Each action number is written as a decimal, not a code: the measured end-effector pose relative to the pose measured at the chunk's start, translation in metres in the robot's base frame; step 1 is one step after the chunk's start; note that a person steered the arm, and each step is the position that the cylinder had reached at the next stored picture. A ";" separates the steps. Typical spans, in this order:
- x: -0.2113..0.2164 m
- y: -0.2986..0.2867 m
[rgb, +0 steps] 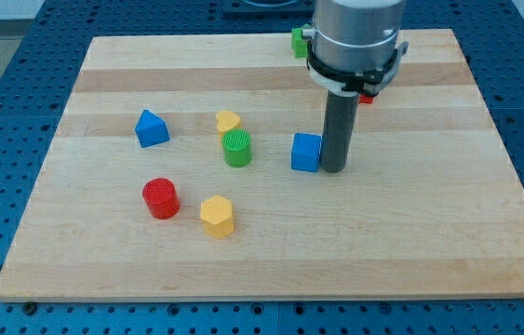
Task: Move the blue cube to the bottom left of the green star
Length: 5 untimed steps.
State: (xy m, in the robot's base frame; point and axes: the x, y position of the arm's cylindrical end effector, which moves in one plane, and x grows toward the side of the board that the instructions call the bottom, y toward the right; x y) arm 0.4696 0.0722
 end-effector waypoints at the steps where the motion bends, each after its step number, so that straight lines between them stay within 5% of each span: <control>1: 0.035 -0.010; 5: -0.007 -0.044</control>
State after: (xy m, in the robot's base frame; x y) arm 0.4626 0.0286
